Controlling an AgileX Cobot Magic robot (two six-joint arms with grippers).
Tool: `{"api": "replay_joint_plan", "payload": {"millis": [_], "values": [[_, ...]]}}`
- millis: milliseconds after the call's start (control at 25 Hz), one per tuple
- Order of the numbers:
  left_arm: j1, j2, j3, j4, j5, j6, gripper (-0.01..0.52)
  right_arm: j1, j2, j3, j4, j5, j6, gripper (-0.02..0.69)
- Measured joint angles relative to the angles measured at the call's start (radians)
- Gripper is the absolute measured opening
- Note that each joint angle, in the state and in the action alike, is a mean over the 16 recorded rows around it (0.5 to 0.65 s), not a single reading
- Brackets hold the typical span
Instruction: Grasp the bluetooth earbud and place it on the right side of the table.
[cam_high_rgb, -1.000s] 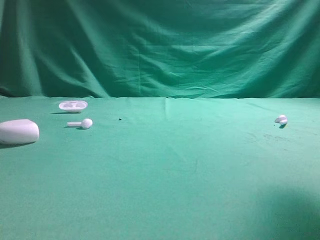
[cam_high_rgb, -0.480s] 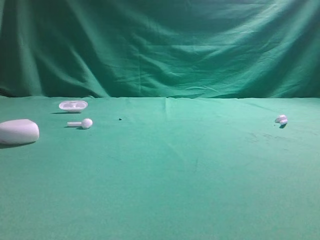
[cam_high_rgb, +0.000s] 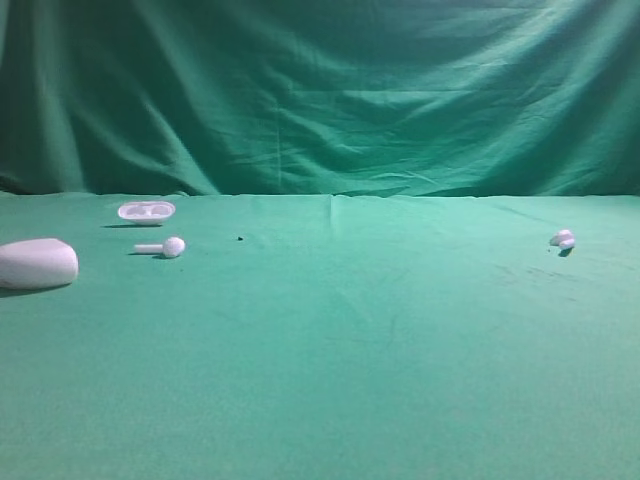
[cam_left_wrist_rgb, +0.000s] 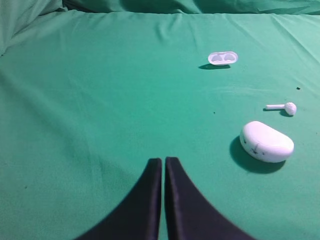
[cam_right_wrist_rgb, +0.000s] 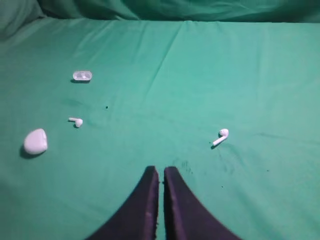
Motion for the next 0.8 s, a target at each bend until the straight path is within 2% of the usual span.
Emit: {"api": "replay_joint_plan", "payload": {"millis": [280,800], "values": [[0.000,0.000,0.000,0.000,0.000,0.000,0.000,-0.046,-0.084,0.107,-0.059,-0.088,-0.003,0.000],[0.000,0.000,0.000,0.000,0.000,0.000,0.000,-0.305,-0.309,0.497,-0.099,-0.347,-0.003,0.000]]}}
